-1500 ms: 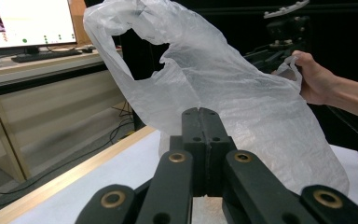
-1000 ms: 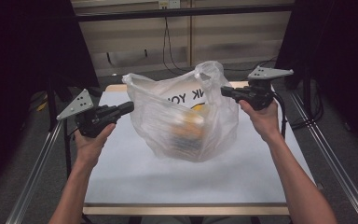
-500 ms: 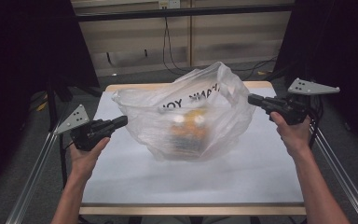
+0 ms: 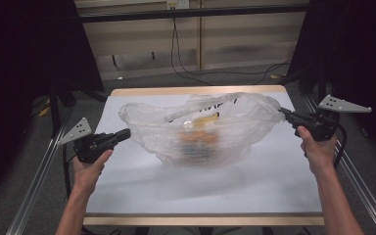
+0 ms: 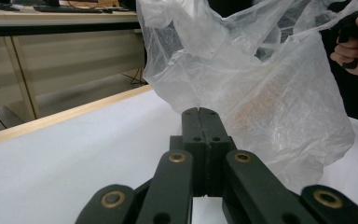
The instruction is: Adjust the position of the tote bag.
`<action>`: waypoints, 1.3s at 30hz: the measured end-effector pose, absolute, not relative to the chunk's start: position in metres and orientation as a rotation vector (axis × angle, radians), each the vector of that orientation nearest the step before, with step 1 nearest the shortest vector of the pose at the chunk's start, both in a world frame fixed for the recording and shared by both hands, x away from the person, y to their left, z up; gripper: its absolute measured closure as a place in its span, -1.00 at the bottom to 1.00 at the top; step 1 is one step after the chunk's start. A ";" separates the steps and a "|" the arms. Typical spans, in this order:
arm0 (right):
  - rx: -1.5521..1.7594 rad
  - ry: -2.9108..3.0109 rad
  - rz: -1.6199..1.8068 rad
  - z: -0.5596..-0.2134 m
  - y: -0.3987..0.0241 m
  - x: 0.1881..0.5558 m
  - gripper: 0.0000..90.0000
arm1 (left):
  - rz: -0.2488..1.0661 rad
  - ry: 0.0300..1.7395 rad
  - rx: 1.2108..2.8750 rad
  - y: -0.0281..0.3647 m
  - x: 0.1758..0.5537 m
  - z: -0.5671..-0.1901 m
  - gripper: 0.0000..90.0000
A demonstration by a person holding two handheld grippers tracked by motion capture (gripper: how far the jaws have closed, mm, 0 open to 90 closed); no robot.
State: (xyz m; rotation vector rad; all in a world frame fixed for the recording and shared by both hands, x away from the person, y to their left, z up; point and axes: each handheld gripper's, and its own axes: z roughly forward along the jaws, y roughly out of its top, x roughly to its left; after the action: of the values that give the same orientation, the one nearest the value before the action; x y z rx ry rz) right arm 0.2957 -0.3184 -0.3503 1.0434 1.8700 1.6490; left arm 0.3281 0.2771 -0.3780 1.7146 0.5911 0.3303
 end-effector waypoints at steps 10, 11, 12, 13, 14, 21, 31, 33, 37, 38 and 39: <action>1.061 1.923 1.648 -0.370 -0.305 0.299 1.00 | 0.331 0.586 1.750 0.269 0.329 -0.383 1.00; 1.065 1.929 1.643 -0.372 -0.304 0.300 1.00 | 0.327 0.592 1.750 0.268 0.330 -0.385 1.00; 1.067 1.932 1.643 -0.373 -0.303 0.301 1.00 | 0.328 0.593 1.760 0.266 0.332 -0.386 1.00; 1.068 1.938 1.643 -0.374 -0.301 0.303 1.00 | 0.322 0.591 1.769 0.266 0.333 -0.388 1.00; 1.070 1.944 1.635 -0.375 -0.300 0.304 1.00 | 0.314 0.595 1.776 0.264 0.334 -0.390 1.00; 1.105 1.985 1.568 -0.389 -0.291 0.314 1.00 | 0.302 0.614 1.838 0.259 0.344 -0.406 1.00; 1.176 1.999 1.504 -0.407 -0.295 0.319 1.00 | 0.311 0.660 1.897 0.262 0.350 -0.421 1.00; 1.191 2.002 1.492 -0.410 -0.296 0.321 1.00 | 0.315 0.668 1.905 0.263 0.351 -0.423 1.00; 1.203 2.021 1.461 -0.416 -0.293 0.324 1.00 | 0.323 0.661 1.947 0.261 0.352 -0.427 1.00; 1.209 2.024 1.447 -0.418 -0.292 0.325 1.00 | 0.322 0.672 1.953 0.259 0.352 -0.428 1.00; 1.219 2.027 1.442 -0.420 -0.292 0.325 1.00 | 0.326 0.666 1.966 0.259 0.353 -0.429 1.00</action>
State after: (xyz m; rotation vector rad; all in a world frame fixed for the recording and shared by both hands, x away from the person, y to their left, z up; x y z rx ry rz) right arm 0.3253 -0.2916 -0.4195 1.2192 2.0274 1.4420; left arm 0.3525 0.2587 -0.4293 1.9656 0.6656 0.3259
